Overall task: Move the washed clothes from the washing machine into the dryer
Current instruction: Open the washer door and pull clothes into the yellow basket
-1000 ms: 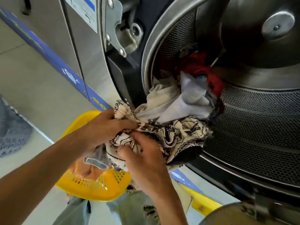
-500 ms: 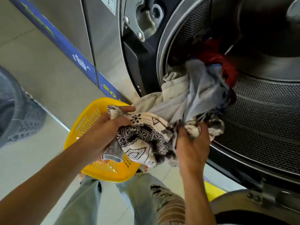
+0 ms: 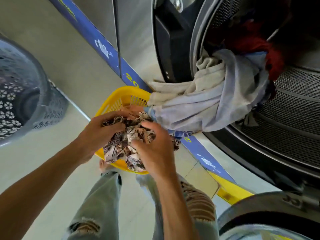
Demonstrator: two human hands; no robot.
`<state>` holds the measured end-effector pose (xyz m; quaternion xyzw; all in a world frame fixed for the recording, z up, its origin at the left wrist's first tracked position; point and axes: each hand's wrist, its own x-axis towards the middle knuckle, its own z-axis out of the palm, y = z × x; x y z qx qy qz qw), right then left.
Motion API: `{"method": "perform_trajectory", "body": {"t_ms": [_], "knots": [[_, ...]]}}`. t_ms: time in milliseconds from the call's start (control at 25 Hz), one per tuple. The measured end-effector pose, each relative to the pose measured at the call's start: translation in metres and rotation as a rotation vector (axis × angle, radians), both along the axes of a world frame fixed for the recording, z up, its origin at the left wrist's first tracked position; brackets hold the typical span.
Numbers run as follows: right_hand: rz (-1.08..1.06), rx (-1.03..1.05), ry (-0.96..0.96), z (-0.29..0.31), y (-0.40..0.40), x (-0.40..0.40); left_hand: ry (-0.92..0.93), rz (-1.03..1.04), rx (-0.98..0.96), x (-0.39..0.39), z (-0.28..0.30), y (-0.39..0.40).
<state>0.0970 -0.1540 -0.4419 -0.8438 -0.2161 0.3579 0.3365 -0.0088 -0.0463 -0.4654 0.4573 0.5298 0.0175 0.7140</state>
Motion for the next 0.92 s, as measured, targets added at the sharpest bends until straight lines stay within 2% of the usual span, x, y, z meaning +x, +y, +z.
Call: {"method": "perform_trajectory", "body": {"t_ms": [120, 160, 200, 280, 360, 480, 520, 640, 720, 840, 920], "knots": [[-0.191, 0.108, -0.525, 0.048, -0.01, 0.088, 0.028, 0.021, 0.054, 0.008, 0.003, 0.002], [-0.191, 0.064, -0.693, 0.054, -0.012, 0.121, 0.037, 0.007, 0.082, 0.014, 0.006, 0.003], [-0.163, -0.032, -0.765, 0.055, -0.011, 0.156, 0.04, -0.009, 0.116, 0.021, 0.011, 0.003], [-0.2, -0.131, -0.551, 0.045, -0.004, 0.191, 0.004, -0.041, 0.139, 0.038, 0.021, 0.002], [-0.275, -0.066, -0.397, 0.035, 0.0, 0.18, -0.035, -0.087, 0.14, 0.053, 0.028, 0.002], [-0.423, 0.042, -0.573, 0.038, -0.012, 0.131, -0.121, -0.161, 0.084, 0.064, 0.038, -0.001], [-0.465, 0.09, -0.528, 0.044, -0.018, 0.108, -0.173, -0.165, 0.01, 0.066, 0.04, -0.003], [-0.493, 0.15, -0.102, 0.054, -0.027, 0.042, -0.295, -0.171, -0.22, 0.074, 0.049, -0.009], [-0.392, 0.076, 0.118, 0.056, -0.031, 0.018, -0.358, -0.197, -0.276, 0.079, 0.048, -0.016], [-0.056, -0.095, 0.185, 0.06, -0.039, 0.022, -0.354, -0.154, -0.105, 0.072, 0.041, -0.028], [0.008, -0.09, 0.185, 0.069, -0.047, 0.049, -0.29, -0.144, 0.0, 0.065, 0.041, -0.032]]}}
